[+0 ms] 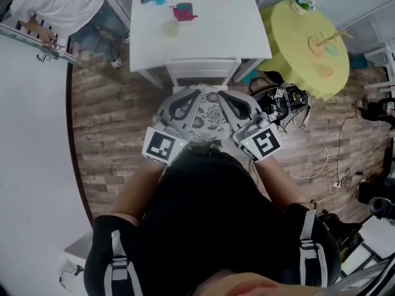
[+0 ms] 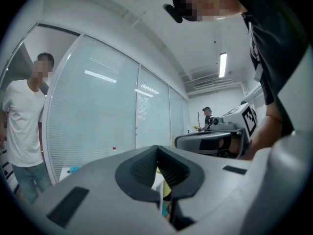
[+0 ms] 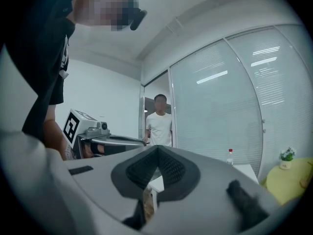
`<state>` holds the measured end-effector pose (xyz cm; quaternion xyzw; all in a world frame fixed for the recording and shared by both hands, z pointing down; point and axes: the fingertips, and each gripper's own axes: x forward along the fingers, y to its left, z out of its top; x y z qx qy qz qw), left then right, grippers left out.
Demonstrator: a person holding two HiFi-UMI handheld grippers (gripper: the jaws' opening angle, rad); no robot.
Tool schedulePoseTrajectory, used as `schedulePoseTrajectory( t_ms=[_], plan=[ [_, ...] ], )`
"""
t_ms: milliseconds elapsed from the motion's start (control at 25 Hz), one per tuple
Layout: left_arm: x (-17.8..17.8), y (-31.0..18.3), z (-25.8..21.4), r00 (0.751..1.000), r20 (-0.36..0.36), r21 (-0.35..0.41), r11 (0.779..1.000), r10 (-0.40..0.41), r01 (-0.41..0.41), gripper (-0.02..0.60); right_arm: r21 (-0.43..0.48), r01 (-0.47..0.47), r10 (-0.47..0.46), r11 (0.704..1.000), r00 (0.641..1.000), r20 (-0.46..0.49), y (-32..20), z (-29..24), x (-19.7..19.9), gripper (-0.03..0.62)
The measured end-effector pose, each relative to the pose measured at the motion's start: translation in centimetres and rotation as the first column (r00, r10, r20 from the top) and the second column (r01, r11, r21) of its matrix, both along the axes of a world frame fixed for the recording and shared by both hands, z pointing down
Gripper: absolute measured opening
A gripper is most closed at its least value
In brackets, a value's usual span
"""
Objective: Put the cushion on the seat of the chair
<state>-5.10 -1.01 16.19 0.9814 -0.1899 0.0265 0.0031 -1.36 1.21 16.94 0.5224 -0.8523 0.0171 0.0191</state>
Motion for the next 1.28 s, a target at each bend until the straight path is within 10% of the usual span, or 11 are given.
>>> schedulePoseTrajectory(
  t_ms=[1280],
  plan=[
    [-0.4, 1.1, -2.5, 0.999, -0.039, 0.041, 0.999, -0.017, 0.019, 0.011, 0.038, -0.009, 0.01, 0.999, 0.999, -0.034, 1.1, -2.3, -0.3, 0.014]
  ],
)
